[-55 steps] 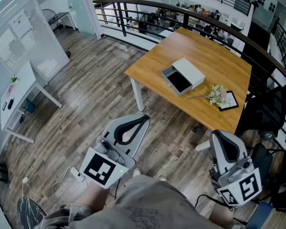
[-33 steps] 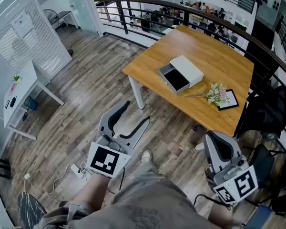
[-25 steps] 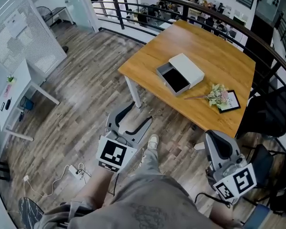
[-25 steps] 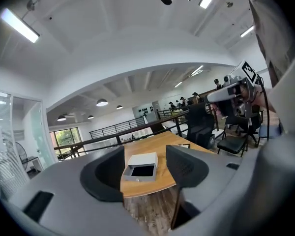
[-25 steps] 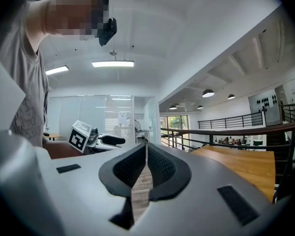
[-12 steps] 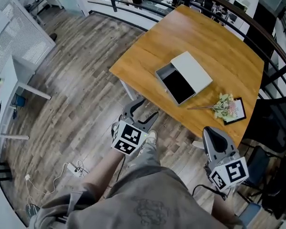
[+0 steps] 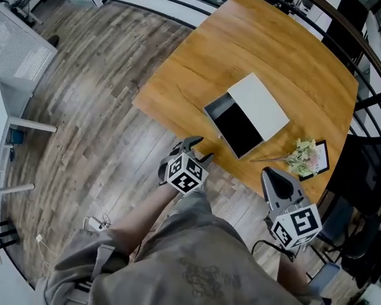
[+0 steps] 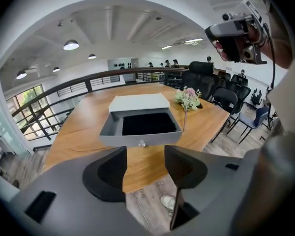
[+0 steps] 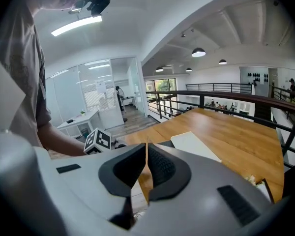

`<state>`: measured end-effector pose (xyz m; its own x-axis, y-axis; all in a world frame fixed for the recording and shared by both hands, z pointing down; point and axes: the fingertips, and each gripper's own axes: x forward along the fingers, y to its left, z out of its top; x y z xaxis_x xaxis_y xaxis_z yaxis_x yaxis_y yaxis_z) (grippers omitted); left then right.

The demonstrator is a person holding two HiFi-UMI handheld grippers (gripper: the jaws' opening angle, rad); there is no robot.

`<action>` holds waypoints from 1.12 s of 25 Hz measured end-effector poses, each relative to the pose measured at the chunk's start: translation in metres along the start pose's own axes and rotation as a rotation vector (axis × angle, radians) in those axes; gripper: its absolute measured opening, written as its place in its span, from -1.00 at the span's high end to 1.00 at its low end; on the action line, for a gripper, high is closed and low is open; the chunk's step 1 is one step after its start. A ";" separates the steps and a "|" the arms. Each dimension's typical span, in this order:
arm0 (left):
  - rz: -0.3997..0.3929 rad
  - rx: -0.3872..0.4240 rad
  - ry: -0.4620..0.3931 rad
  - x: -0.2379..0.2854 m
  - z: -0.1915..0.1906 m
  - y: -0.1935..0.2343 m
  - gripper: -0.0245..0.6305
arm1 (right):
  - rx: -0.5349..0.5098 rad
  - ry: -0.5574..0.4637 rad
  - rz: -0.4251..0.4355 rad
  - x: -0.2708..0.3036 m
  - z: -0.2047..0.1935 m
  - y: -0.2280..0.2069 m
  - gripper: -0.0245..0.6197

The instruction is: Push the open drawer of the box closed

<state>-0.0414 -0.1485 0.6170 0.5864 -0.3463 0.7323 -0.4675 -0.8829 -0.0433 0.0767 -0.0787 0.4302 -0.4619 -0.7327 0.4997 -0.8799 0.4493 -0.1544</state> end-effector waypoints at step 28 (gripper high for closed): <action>-0.088 -0.040 0.206 0.102 -0.014 0.007 0.66 | 0.053 0.145 0.104 0.060 -0.036 -0.070 0.80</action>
<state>0.0062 -0.1857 0.7008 0.4806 -0.1933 0.8554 -0.4489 -0.8922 0.0506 0.1140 -0.1356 0.5021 -0.5328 -0.6009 0.5958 -0.8349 0.4882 -0.2542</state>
